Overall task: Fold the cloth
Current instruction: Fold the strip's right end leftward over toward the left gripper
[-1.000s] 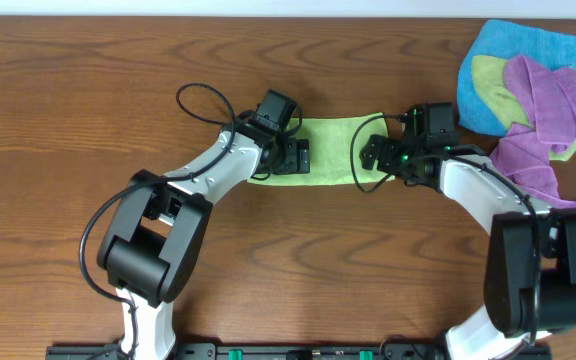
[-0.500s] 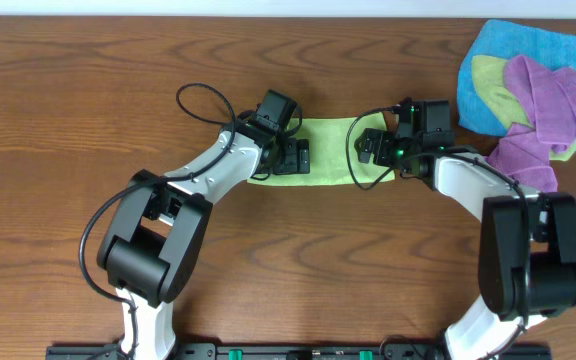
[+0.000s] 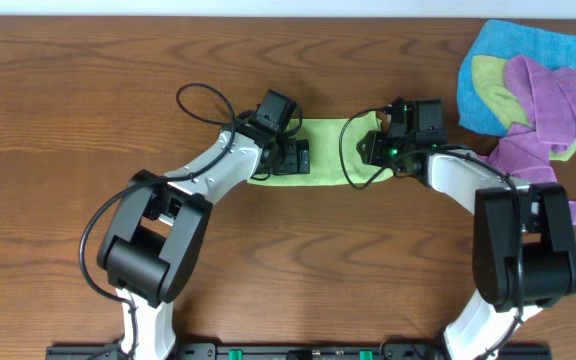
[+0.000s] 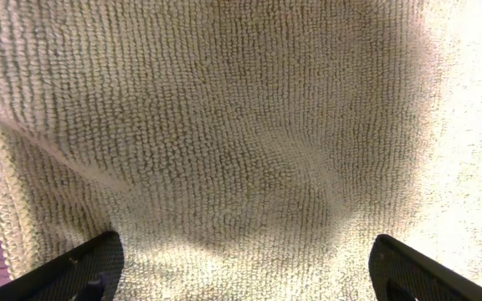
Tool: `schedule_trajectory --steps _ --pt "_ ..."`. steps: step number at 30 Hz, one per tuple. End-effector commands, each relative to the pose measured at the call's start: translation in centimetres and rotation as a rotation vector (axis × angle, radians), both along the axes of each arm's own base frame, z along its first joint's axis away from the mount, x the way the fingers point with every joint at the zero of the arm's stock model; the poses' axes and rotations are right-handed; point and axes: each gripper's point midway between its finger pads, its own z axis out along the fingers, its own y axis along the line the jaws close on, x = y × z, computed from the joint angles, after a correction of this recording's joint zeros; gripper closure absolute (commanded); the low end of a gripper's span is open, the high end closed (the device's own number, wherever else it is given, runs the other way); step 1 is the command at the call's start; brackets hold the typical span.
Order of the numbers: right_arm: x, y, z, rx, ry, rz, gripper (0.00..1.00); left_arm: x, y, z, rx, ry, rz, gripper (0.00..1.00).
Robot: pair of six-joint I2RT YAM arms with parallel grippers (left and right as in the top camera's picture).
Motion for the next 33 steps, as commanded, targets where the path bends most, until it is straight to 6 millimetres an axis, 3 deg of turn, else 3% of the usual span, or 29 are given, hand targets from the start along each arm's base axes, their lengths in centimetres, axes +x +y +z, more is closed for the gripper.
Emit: schedule_trajectory --steps 1,3,5,14,24,33 --pt "-2.3 0.3 -3.2 -0.003 0.112 0.0 0.63 -1.2 0.4 -0.9 0.005 0.047 -0.002 0.05" --pt "-2.3 0.3 -3.2 -0.003 0.112 0.0 0.89 -1.2 0.4 -0.9 0.005 0.047 -0.002 0.05" --pt "-2.2 0.1 -3.3 -0.013 0.11 -0.006 0.99 -1.2 0.4 -0.9 0.005 0.047 -0.002 0.05" --pt "-1.4 -0.5 -2.6 -0.051 0.082 -0.029 0.99 -1.2 0.4 -0.9 0.006 0.046 -0.003 0.05" --pt "0.1 1.2 2.5 -0.054 0.01 0.003 0.99 -1.1 0.5 -0.9 0.007 0.043 -0.001 0.05" --pt "0.9 2.8 6.1 -0.205 -0.048 0.037 0.99 -0.8 0.3 -0.8 0.001 0.032 -0.001 0.05"
